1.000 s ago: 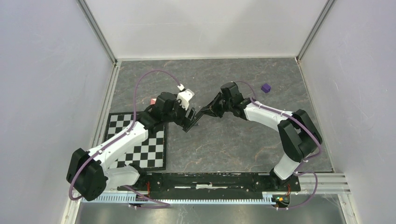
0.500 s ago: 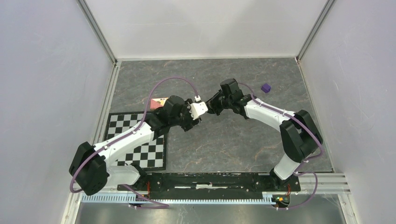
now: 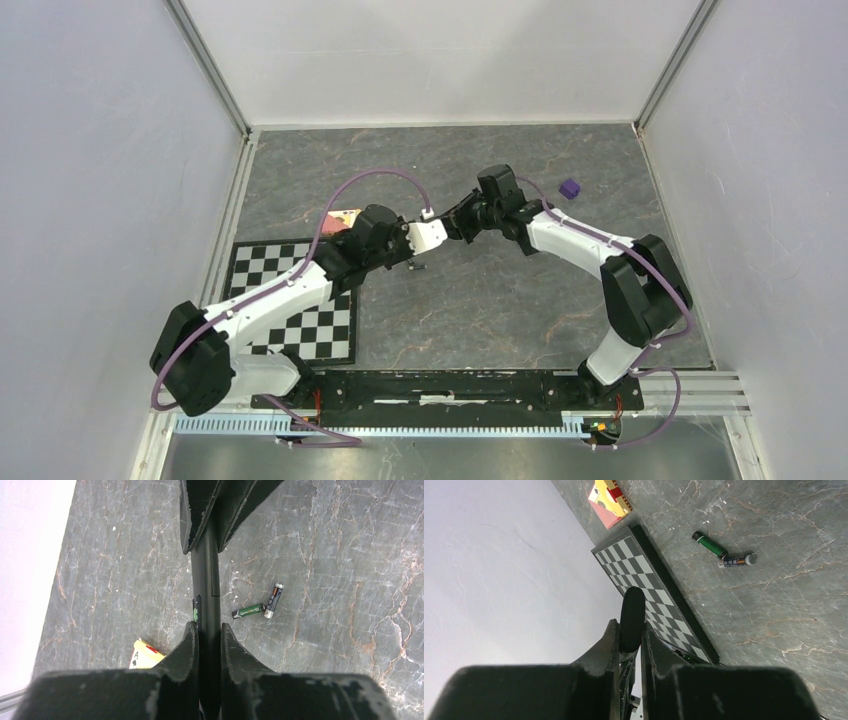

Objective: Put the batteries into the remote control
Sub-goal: Pick up the remote control from the center of the board.

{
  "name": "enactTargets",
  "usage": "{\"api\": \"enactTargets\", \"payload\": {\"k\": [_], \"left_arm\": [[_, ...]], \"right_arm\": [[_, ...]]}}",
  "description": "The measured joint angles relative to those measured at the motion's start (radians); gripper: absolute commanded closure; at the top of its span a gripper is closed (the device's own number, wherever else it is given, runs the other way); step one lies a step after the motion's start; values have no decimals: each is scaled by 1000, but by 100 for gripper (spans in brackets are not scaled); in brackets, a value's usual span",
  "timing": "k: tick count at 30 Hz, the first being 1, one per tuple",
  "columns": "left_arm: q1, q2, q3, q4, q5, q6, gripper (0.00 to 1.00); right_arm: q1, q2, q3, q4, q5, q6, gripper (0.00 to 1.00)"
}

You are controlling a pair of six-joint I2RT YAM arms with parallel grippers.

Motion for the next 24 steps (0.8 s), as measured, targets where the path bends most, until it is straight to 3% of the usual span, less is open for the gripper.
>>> {"api": "enactTargets", "payload": {"k": [2, 4, 6, 10, 17, 24], "left_arm": [[-2, 10, 3, 8, -4, 0, 98], [-3, 21, 9, 0, 1, 0, 98], [-2, 34, 12, -20, 14, -3, 98], [6, 59, 45, -68, 61, -47, 98], [34, 79, 142, -174, 323, -213, 98], [77, 173, 390, -425, 628, -275, 98]], "right_arm": [[-7, 0, 0, 1, -5, -8, 37], [-15, 0, 4, 1, -23, -51, 23], [-27, 0, 13, 12, -38, -107, 17], [-66, -29, -5, 76, -76, -300, 14], [-221, -261, -300, 447, -207, -608, 12], [-210, -345, -344, 650, -507, -908, 10]]}}
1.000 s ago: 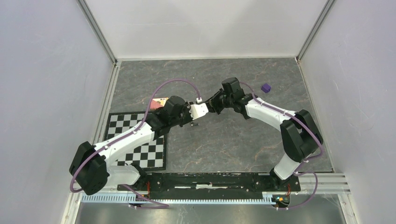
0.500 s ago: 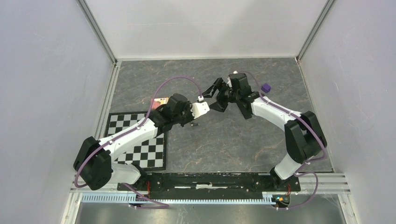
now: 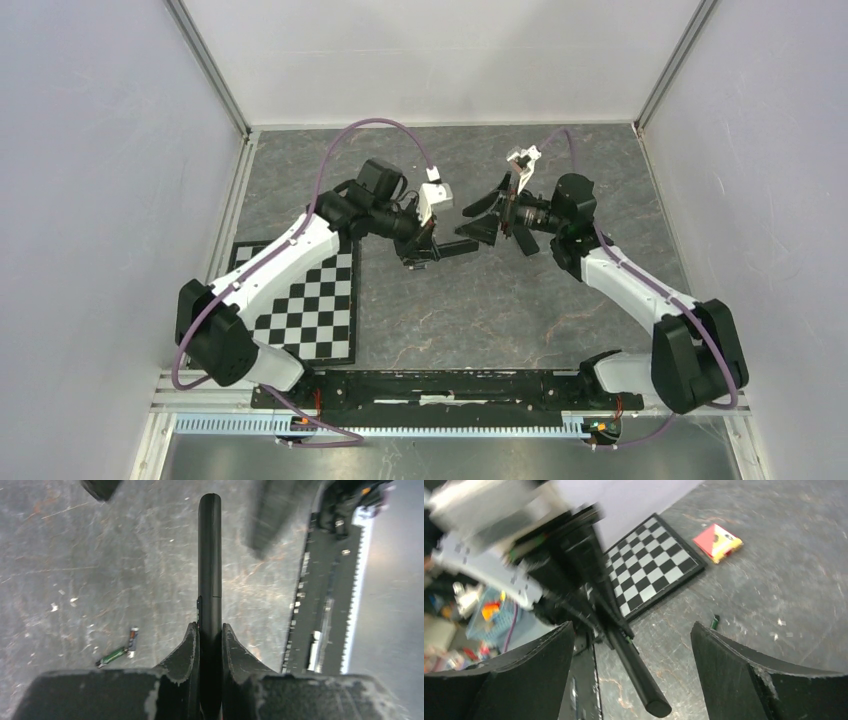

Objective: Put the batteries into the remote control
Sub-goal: Pick up the remote control from the center of the board.

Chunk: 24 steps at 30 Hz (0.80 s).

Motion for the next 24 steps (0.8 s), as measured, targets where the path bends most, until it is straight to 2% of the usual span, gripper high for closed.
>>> {"api": "enactTargets", "payload": {"k": [5, 11, 15, 17, 18, 19, 20, 21, 22, 24], "left_arm": [[63, 36, 93, -89, 199, -64, 98], [100, 51, 118, -128, 333, -117, 98], [121, 48, 125, -153, 405, -124, 98], [137, 42, 125, -162, 425, -129, 98], [144, 39, 125, -165, 433, -133, 97], [150, 34, 125, -166, 442, -135, 96], [153, 29, 125, -174, 459, -136, 92], [154, 22, 125, -176, 469, -137, 82], [154, 14, 126, -174, 470, -136, 73], [154, 1, 126, -177, 465, -137, 47]], "right_arm": [[45, -68, 39, -79, -141, -230, 13], [66, -56, 86, -196, -227, -390, 40], [81, -27, 95, -206, -285, -389, 45], [94, -24, 100, -211, -308, -388, 56], [100, -23, 107, -212, -319, -385, 69], [106, -22, 114, -212, -325, -379, 76], [108, -20, 122, -206, -320, -372, 87], [108, -17, 126, -199, -324, -361, 96], [107, -13, 127, -185, -331, -333, 100], [108, -5, 128, -151, -335, -274, 100]]}}
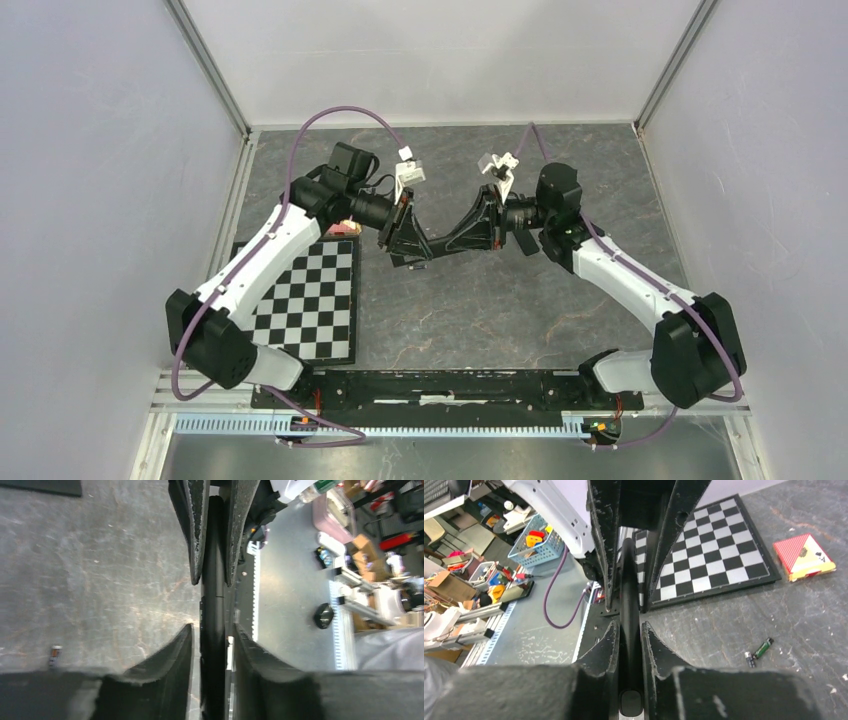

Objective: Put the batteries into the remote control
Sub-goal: Pick up the remote control from the center of the board.

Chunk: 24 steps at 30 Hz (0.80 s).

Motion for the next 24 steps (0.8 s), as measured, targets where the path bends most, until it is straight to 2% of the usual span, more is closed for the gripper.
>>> {"api": "enactTargets", "payload": {"k": [1, 3, 7, 11, 14, 18, 24], "left_arm": [[1, -6, 0, 5, -2, -2, 36], [5, -29, -6, 27, -31, -24, 1], [43, -155, -109, 222, -153, -180, 0], [142, -320, -308, 552, -274, -483, 0], [184, -363, -381, 749, -319, -706, 2], [198, -367, -465, 1041, -378, -984, 13], [195, -362, -515, 1252, -448, -1215, 15]], "right_arm": [[0, 5, 0, 31, 1, 39, 100], [1, 16, -2, 124, 20, 126, 100], [2, 29, -31, 365, 73, 359, 100], [-3, 64, -77, 674, 217, 618, 100], [-7, 76, -125, 809, 359, 762, 100], [-4, 40, -164, 792, 512, 805, 100], [34, -12, -167, 686, 687, 814, 100]]}}
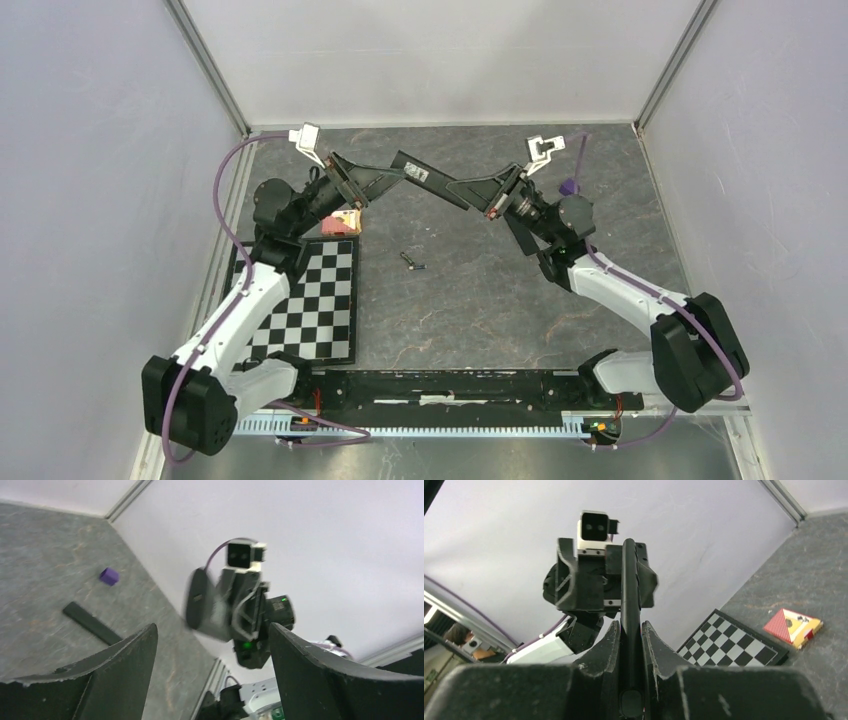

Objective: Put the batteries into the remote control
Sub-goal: Pick up the remote control from the center of the board, then remove the battery cover from the remote control.

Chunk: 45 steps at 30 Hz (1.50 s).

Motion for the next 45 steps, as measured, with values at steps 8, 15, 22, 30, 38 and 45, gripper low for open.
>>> {"api": "enactTargets", "payload": {"k": [8, 15, 22, 30, 38, 45], "left_arm": [[-46, 95, 0, 177, -16, -155, 45], [-66, 114, -1, 156, -26, -165, 88], [-63, 140, -1, 169, -26, -197, 98], [-63, 171, -1, 176, -26, -203, 98], [-61, 191, -1, 169, -24, -277, 98], [-68, 191, 0, 111, 14, -283, 98]], "right_arm": [[72, 29, 29, -96, 95, 22, 100], [82, 64, 29, -43, 108, 100, 100], [80, 75, 29, -55, 111, 129, 62], [80, 97, 67, -163, 123, 69, 66], [64, 99, 27, -73, 106, 87, 100], [58, 92, -93, 93, 98, 97, 99]]}}
